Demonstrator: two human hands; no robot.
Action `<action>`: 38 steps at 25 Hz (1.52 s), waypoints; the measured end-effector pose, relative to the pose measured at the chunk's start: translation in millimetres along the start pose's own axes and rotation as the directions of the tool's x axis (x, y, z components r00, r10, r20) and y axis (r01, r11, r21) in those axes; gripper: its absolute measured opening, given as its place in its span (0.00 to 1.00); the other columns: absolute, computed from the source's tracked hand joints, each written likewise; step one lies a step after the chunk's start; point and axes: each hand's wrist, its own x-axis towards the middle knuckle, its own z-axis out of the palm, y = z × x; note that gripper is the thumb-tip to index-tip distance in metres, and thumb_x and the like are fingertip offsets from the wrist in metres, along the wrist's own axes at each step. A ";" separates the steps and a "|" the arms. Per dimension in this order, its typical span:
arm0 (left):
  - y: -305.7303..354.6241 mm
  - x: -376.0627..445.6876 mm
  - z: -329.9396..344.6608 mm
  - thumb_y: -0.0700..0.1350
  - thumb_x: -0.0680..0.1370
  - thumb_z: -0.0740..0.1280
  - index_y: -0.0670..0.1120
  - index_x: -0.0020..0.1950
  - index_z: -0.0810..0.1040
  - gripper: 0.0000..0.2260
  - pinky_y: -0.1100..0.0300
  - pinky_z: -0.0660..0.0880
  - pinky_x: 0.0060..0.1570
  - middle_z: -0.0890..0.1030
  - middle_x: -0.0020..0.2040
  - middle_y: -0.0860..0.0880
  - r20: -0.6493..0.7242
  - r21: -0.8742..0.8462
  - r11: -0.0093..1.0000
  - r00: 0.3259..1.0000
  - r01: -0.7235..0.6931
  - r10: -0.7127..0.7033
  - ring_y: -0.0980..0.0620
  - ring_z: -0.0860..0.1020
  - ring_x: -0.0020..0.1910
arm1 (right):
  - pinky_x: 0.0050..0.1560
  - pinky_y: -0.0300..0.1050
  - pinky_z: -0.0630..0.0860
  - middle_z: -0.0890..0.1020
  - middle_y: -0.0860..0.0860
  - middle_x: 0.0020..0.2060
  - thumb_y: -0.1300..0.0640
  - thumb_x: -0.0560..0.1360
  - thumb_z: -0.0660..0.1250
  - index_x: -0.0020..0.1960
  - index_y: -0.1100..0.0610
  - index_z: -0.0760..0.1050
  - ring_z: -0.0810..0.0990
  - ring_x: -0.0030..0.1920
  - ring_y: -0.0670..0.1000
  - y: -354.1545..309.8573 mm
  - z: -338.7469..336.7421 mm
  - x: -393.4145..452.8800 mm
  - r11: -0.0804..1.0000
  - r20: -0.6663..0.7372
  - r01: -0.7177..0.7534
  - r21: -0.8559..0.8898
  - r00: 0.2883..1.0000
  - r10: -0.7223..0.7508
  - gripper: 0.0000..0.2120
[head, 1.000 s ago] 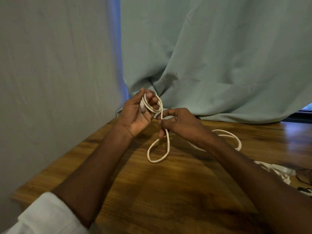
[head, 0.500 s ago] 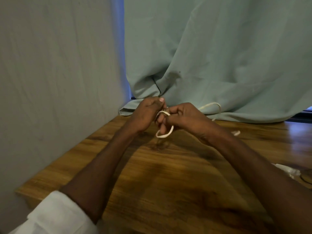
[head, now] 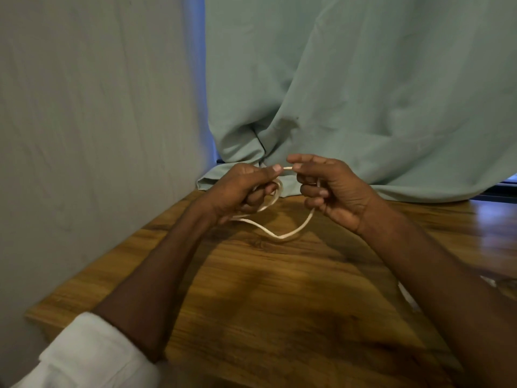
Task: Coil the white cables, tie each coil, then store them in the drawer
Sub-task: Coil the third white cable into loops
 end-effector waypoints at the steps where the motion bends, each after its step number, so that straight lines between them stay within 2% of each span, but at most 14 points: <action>1: -0.1 0.5 3.7 0.55 0.85 0.63 0.42 0.38 0.74 0.20 0.64 0.54 0.22 0.60 0.22 0.50 0.031 -0.073 0.997 0.999 0.032 -0.030 0.54 0.56 0.18 | 0.23 0.36 0.64 0.72 0.48 0.32 0.61 0.82 0.66 0.57 0.59 0.81 0.63 0.24 0.43 1.0 -0.2 1.0 0.993 -0.059 0.057 -0.105 0.996 -0.063 0.07; 4: -0.3 3.6 10.6 0.53 0.86 0.59 0.46 0.39 0.72 0.19 0.64 0.58 0.21 0.60 0.22 0.53 0.051 -0.271 0.961 0.998 0.047 -0.034 0.55 0.57 0.17 | 0.26 0.37 0.67 0.79 0.43 0.34 0.54 0.82 0.68 0.58 0.54 0.84 0.70 0.27 0.42 9.3 6.2 0.8 0.865 -0.090 0.183 -0.468 0.963 -0.253 0.08; 7: 1.5 6.7 5.0 0.53 0.87 0.57 0.47 0.40 0.71 0.18 0.60 0.63 0.24 0.58 0.22 0.54 0.079 -0.473 0.880 0.997 0.041 -0.003 0.56 0.60 0.17 | 0.42 0.41 0.78 0.83 0.39 0.42 0.52 0.81 0.70 0.58 0.52 0.84 0.81 0.41 0.41 19.6 5.8 5.1 0.629 -0.055 0.226 -0.744 0.917 -0.395 0.08; 9: 2.6 6.9 1.4 0.53 0.87 0.56 0.47 0.40 0.71 0.18 0.59 0.65 0.26 0.60 0.21 0.54 0.111 -0.546 0.835 0.994 0.063 -0.003 0.55 0.61 0.17 | 0.48 0.47 0.80 0.85 0.42 0.46 0.51 0.80 0.71 0.56 0.51 0.85 0.83 0.47 0.44 22.1 2.9 7.5 0.613 -0.079 0.196 -0.766 0.917 -0.391 0.07; 12: 4.6 5.7 5.1 0.51 0.87 0.54 0.47 0.41 0.70 0.17 0.58 0.69 0.29 0.62 0.20 0.53 0.142 -0.556 0.827 0.990 0.083 -0.004 0.54 0.65 0.19 | 0.47 0.44 0.78 0.87 0.45 0.43 0.51 0.79 0.73 0.52 0.51 0.86 0.85 0.44 0.46 21.6 3.9 7.4 0.671 -0.076 0.219 -0.709 0.922 -0.381 0.05; 16: 7.5 3.3 10.6 0.49 0.87 0.51 0.45 0.42 0.70 0.17 0.57 0.72 0.33 0.63 0.20 0.53 0.202 -0.505 0.856 0.979 0.112 -0.009 0.53 0.66 0.20 | 0.53 0.51 0.83 0.88 0.48 0.44 0.55 0.81 0.71 0.56 0.55 0.86 0.86 0.46 0.47 19.8 -3.7 10.3 0.539 0.042 0.246 -0.806 0.931 -0.361 0.07; 18: 7.8 3.3 14.5 0.49 0.87 0.52 0.45 0.42 0.71 0.17 0.55 0.72 0.35 0.63 0.21 0.53 0.230 -0.456 0.882 0.973 0.117 -0.011 0.52 0.66 0.21 | 0.47 0.43 0.82 0.88 0.49 0.44 0.57 0.82 0.70 0.58 0.56 0.86 0.85 0.43 0.42 14.6 -11.9 9.6 0.506 0.107 0.261 -0.822 0.943 -0.314 0.08; 20: 7.2 3.6 16.9 0.48 0.87 0.53 0.45 0.42 0.71 0.16 0.55 0.70 0.34 0.62 0.21 0.53 0.228 -0.445 0.889 0.974 0.107 -0.003 0.53 0.64 0.21 | 0.37 0.33 0.75 0.86 0.48 0.38 0.56 0.82 0.69 0.56 0.58 0.86 0.81 0.34 0.39 10.0 -18.0 5.9 0.527 0.129 0.255 -0.811 0.956 -0.263 0.08; 23: 9.1 4.4 9.9 0.49 0.87 0.54 0.47 0.40 0.70 0.17 0.59 0.62 0.26 0.57 0.21 0.53 0.154 -0.558 0.827 0.988 0.076 0.013 0.54 0.56 0.19 | 0.30 0.34 0.69 0.82 0.50 0.30 0.51 0.82 0.68 0.47 0.55 0.87 0.74 0.28 0.45 15.4 -29.6 5.6 0.673 0.007 0.186 -0.716 0.966 -0.259 0.12; 26: 11.0 6.3 3.3 0.52 0.87 0.54 0.48 0.39 0.67 0.18 0.61 0.58 0.23 0.58 0.19 0.54 0.086 -0.654 0.755 0.996 0.050 0.008 0.55 0.55 0.16 | 0.25 0.35 0.62 0.70 0.49 0.26 0.52 0.80 0.70 0.44 0.55 0.86 0.65 0.26 0.45 13.2 -43.0 6.3 0.930 -0.152 0.138 -0.341 0.968 -0.200 0.10; 30: 9.0 5.4 -6.0 0.53 0.88 0.52 0.49 0.40 0.66 0.18 0.63 0.58 0.23 0.62 0.18 0.53 0.092 -0.727 0.683 0.996 0.063 0.006 0.56 0.62 0.15 | 0.23 0.33 0.58 0.65 0.48 0.32 0.57 0.80 0.66 0.55 0.61 0.82 0.62 0.27 0.42 8.7 -39.3 6.0 0.992 0.004 0.066 0.103 0.998 -0.067 0.09; 32: 9.9 4.0 -13.2 0.51 0.87 0.52 0.48 0.42 0.68 0.16 0.63 0.61 0.24 0.64 0.19 0.53 0.086 -0.760 0.648 0.995 0.038 0.043 0.56 0.63 0.16 | 0.22 0.33 0.61 0.67 0.49 0.33 0.58 0.82 0.65 0.55 0.61 0.82 0.63 0.26 0.42 14.7 -33.5 9.0 0.996 -0.059 0.027 0.081 0.998 -0.022 0.09; 35: 11.2 2.0 -16.4 0.47 0.87 0.50 0.45 0.46 0.70 0.14 0.61 0.67 0.28 0.66 0.24 0.53 0.042 -0.814 0.580 0.994 -0.026 0.104 0.56 0.66 0.22 | 0.24 0.36 0.67 0.73 0.50 0.33 0.54 0.81 0.69 0.52 0.61 0.85 0.66 0.25 0.43 20.8 -20.6 11.4 0.981 -0.253 -0.088 -0.172 0.967 0.042 0.10; 38: 11.7 4.9 -10.3 0.47 0.88 0.50 0.45 0.48 0.71 0.15 0.60 0.72 0.33 0.69 0.27 0.53 -0.061 -0.830 0.545 0.990 -0.121 0.127 0.55 0.69 0.26 | 0.27 0.39 0.73 0.75 0.50 0.30 0.51 0.82 0.69 0.50 0.59 0.85 0.72 0.25 0.45 25.4 -0.1 5.1 0.906 -0.268 -0.193 -0.378 0.959 0.092 0.12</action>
